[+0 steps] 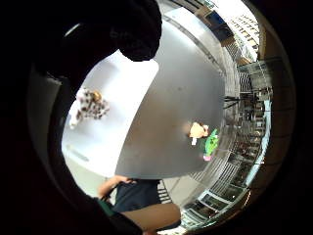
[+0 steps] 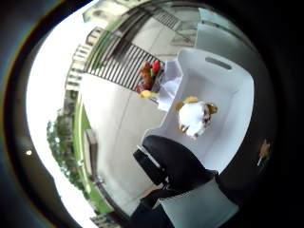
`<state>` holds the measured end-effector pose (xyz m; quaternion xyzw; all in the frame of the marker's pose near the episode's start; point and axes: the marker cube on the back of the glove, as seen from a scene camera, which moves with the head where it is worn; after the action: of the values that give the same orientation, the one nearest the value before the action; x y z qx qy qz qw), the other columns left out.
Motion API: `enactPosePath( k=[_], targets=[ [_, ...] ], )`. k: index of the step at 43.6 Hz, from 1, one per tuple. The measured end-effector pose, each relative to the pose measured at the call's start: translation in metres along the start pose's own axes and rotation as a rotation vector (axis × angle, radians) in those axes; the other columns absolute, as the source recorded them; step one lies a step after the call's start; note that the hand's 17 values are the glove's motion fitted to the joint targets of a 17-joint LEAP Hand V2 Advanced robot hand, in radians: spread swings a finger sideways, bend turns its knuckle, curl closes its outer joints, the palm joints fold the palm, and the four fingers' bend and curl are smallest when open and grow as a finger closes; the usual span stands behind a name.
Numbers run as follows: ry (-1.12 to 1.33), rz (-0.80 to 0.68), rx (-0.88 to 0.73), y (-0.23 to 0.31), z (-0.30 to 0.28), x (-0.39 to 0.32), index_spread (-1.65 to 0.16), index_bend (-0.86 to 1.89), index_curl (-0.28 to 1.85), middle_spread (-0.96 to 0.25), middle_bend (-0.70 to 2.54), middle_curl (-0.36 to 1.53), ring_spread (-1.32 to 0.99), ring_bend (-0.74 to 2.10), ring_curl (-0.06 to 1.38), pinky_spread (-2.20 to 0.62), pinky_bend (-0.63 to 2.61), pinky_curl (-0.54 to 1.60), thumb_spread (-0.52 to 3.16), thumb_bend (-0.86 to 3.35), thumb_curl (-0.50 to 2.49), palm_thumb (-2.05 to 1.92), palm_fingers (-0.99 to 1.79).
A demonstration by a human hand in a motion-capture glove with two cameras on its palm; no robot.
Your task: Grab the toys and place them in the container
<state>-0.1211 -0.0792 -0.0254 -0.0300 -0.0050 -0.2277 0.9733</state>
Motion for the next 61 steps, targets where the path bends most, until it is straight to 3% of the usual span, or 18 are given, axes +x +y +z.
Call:
enactPosePath(
  k=[5, 14, 19, 28, 41, 61],
  targets=[
    [-0.050, 0.211, 0.055, 0.018, -0.005, 0.033, -0.27, 0.07, 0.36, -0.04, 0.35, 0.50, -0.07, 0.60, 0.26, -0.05, 1.25, 0.42, 1.08, -0.08, 0.56, -0.04, -0.30],
    [-0.079, 0.157, 0.082, 0.064, -0.024, 0.025, -0.27, 0.09, 0.31, -0.01, 0.26, 0.46, -0.01, 0.45, 0.22, 0.01, 1.13, 0.37, 1.08, -0.07, 0.45, -0.08, -0.24],
    [-0.019, 0.396, 0.059, 0.089, -0.021, 0.091, -0.28, 0.09, 0.28, -0.01, 0.22, 0.45, 0.00, 0.42, 0.22, 0.03, 1.09, 0.35, 1.07, -0.07, 0.41, -0.08, -0.18],
    [-0.010, 0.498, 0.040, 0.138, -0.008, 0.181, -0.28, 0.09, 0.25, -0.01, 0.18, 0.43, 0.01, 0.38, 0.23, 0.04, 1.06, 0.33, 1.07, -0.07, 0.35, -0.08, -0.15],
    [-0.001, 0.608, -0.060, 0.196, 0.058, 0.280, -0.30, 0.12, 0.23, -0.02, 0.17, 0.40, 0.01, 0.34, 0.23, 0.06, 1.06, 0.33, 1.05, -0.07, 0.29, -0.08, -0.13],
    [-0.090, 0.722, -0.230, 0.235, 0.177, 0.318, -0.32, 0.14, 0.24, -0.03, 0.15, 0.35, 0.00, 0.25, 0.24, 0.07, 1.03, 0.32, 1.03, -0.06, 0.25, -0.07, -0.12]
  ],
)
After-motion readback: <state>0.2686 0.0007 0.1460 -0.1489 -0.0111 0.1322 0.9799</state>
